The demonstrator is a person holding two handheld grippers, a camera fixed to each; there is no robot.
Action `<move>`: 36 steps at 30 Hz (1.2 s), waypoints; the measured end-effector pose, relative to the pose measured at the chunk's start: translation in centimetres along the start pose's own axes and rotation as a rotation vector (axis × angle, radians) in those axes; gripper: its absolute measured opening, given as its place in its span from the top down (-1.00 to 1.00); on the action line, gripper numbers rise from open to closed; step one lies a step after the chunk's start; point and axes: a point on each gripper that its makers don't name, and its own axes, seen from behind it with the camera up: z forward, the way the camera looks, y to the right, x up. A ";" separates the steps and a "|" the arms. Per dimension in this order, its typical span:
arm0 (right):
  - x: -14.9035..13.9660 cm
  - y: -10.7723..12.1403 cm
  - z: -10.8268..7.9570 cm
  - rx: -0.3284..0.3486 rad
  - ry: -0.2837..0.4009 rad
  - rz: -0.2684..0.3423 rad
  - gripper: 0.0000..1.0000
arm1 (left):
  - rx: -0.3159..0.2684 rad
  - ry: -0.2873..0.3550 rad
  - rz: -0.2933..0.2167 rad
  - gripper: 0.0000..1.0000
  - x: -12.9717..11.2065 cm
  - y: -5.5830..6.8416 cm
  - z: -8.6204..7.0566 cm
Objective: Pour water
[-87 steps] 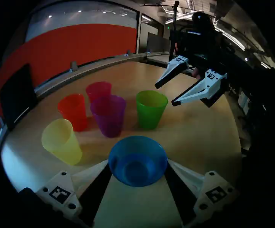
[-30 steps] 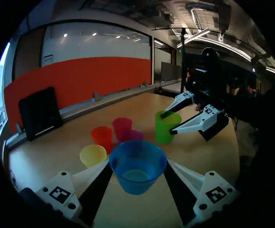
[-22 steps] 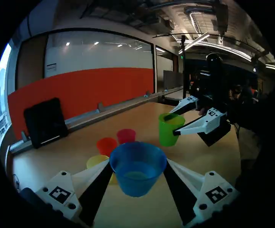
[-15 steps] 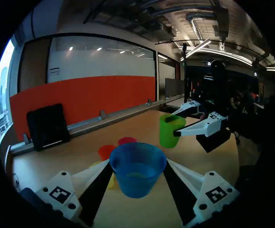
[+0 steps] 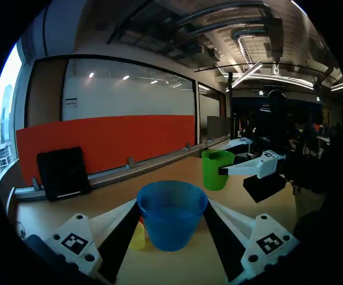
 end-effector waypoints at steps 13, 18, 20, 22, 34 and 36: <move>0.8 -0.4 0.4 0.013 0.021 -0.002 -0.85 | 0.003 0.037 0.049 -0.74 2.2 -0.2 0.8; 0.9 -0.7 0.6 0.023 0.025 0.003 -0.85 | -0.001 0.057 0.085 -0.74 3.2 0.0 1.0; 0.9 -0.9 0.7 0.028 0.027 0.003 -0.85 | 0.002 0.066 0.099 -0.74 3.7 0.0 1.1; 1.0 -1.1 0.8 0.033 0.027 0.003 -0.85 | 0.007 0.073 0.114 -0.74 4.1 -0.1 1.2; 1.1 -2.7 1.2 0.080 0.027 -0.009 -0.85 | 0.053 0.115 0.230 -0.74 7.0 -1.3 1.7; 1.0 -3.0 1.3 0.090 0.025 -0.012 -0.85 | 0.055 0.121 0.247 -0.74 7.4 -1.4 1.8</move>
